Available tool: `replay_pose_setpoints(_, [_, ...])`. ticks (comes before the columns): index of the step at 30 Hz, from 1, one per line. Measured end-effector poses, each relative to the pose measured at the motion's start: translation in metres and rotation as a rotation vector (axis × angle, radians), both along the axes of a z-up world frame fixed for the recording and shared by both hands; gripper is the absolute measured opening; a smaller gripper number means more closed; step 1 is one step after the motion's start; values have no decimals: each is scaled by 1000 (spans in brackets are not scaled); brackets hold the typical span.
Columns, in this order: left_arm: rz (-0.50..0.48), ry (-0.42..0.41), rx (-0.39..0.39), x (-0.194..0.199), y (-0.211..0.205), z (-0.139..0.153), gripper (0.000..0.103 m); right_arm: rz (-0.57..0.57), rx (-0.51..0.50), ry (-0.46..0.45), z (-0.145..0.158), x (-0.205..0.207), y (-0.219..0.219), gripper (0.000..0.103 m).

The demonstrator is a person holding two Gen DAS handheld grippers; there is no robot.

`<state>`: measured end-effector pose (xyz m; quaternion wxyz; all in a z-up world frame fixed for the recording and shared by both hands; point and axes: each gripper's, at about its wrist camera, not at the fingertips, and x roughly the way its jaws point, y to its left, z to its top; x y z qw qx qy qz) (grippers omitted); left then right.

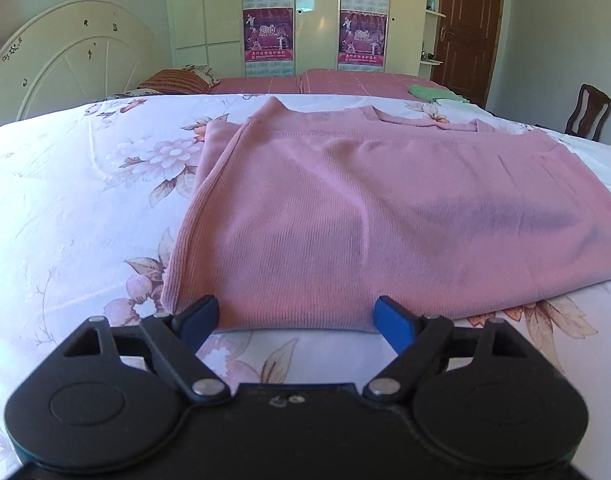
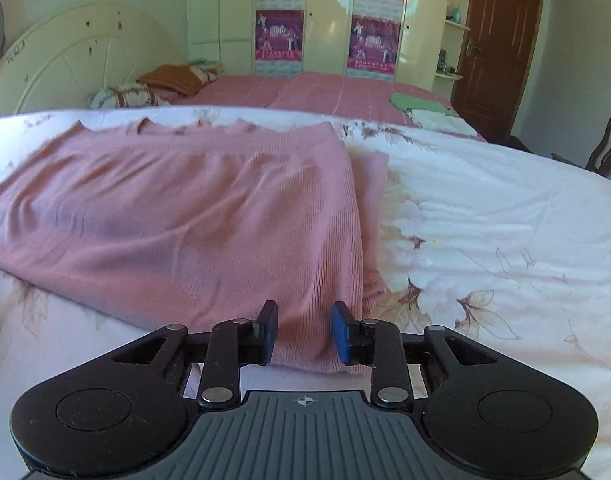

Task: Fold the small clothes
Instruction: 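Open both grippers and smooth the folded sweatshirt flat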

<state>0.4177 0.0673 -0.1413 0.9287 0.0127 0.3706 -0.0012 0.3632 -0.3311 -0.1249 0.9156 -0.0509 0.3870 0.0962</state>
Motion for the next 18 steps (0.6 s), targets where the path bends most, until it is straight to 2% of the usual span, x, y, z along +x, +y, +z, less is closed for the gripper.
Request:
replay_pose_setpoints(3, [-1, 1, 4, 1, 0, -1, 86, 15, -33, -2, -9, -3, 2, 29])
replay_pose_setpoints(15, [-14, 5, 1, -1, 3, -2, 86, -4, -7, 25, -9, 3, -2, 29])
replay_pose_setpoints(18, [-16, 8, -2, -2, 6, -2, 87, 0, -28, 20, -9, 2, 1, 29])
